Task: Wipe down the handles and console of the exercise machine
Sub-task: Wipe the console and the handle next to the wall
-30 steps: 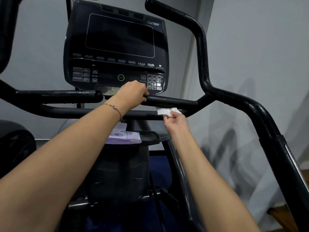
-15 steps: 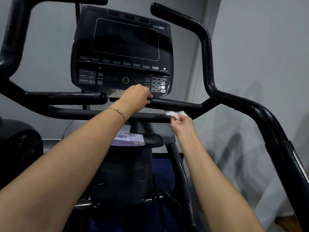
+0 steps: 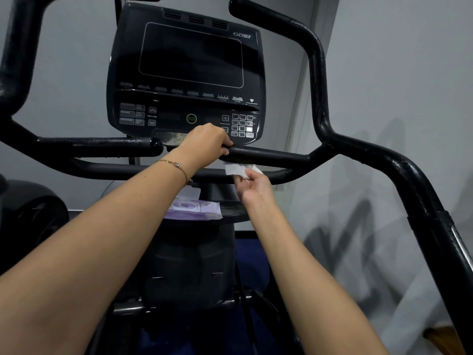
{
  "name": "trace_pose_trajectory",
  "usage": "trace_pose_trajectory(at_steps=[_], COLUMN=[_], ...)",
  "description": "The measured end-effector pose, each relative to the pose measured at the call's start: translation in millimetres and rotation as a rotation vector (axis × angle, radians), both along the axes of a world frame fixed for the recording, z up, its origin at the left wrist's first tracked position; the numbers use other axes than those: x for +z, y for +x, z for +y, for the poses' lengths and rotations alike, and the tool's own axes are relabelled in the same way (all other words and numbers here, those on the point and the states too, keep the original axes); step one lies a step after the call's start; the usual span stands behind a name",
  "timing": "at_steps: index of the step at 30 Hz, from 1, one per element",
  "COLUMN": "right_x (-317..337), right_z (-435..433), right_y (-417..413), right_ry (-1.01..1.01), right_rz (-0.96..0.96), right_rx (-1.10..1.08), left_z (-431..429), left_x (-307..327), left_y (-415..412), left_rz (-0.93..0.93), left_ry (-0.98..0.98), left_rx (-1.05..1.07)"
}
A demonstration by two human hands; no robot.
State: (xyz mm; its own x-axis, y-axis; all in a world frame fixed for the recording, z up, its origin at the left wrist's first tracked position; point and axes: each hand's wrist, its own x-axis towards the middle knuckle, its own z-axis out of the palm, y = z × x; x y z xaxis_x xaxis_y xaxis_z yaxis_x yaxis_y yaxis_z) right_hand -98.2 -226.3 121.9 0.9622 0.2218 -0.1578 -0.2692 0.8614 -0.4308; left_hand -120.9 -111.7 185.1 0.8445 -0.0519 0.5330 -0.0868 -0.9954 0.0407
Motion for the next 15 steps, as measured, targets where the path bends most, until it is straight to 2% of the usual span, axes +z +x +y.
trace_pose_trajectory(at_steps=[9, 11, 13, 15], right_x=[6, 1, -2, 6], right_z=[12, 7, -11, -34], right_y=[-10, -15, -16, -11], right_ry=[0.01, -0.021, -0.013, 0.018], right_rz=[0.037, -0.016, -0.091, -0.176], right_rx=[0.09, 0.089, -0.004, -0.214], left_z=[-4, -5, -6, -5], left_x=[4, 3, 1, 0], left_y=[-1, -2, -2, -2], left_rz=[0.033, 0.025, 0.014, 0.01], left_ry=[0.005, 0.001, 0.004, 0.008], left_rx=[0.025, 0.029, 0.031, 0.028])
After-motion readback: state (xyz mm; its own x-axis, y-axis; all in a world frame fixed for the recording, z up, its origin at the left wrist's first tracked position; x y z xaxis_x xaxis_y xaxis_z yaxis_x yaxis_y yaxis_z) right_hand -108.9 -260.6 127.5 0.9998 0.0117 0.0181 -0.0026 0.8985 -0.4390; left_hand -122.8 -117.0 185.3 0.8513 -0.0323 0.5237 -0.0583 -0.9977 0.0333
